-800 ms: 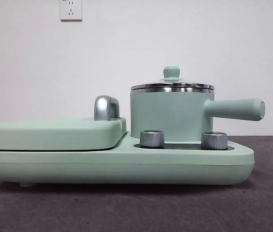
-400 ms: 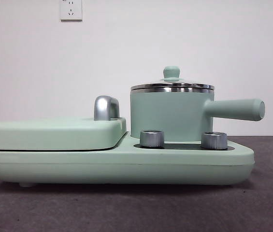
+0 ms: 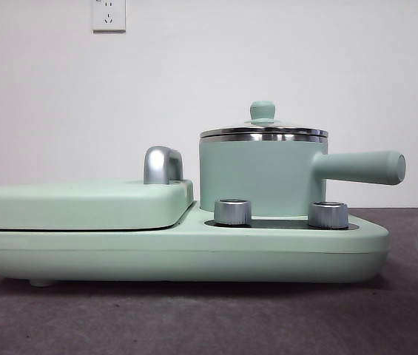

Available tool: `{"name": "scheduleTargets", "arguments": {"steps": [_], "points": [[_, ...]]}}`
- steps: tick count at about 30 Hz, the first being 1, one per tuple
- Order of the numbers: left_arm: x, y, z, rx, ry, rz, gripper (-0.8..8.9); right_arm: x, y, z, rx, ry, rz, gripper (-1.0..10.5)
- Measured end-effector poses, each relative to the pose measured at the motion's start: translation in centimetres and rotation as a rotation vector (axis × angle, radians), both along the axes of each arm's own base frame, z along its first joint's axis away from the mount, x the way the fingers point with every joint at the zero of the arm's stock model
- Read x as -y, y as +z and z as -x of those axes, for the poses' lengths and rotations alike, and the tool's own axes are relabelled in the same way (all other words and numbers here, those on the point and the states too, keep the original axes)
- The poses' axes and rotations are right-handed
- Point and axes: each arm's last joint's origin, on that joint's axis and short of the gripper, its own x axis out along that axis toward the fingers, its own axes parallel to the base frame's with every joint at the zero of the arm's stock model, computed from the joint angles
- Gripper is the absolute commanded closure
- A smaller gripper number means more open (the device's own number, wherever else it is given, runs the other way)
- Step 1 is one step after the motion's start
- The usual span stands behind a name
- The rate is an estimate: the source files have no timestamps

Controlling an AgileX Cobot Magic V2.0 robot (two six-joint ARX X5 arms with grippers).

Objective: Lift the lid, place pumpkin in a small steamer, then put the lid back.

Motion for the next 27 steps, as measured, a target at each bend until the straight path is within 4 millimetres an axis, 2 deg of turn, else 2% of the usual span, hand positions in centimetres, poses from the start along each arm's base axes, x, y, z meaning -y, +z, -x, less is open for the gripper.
{"name": "scheduleTargets", "arguments": {"steps": [6,13,27], "points": [[0.0,0.0,0.0,0.000,0.000,0.000,8.04,0.2,-2.4,0.0,-0.020,-0.085,0.013,9.3],[0.0,0.0,0.0,0.000,0.000,0.000,8.04,0.4,-4.0,-0.1,-0.041,-0.138,0.022,9.3],[0.0,0.0,0.0,0.001,0.000,0.000,8.04,0.4,-3.4,-0.1,0.042,-0.138,0.017,9.3]]}}
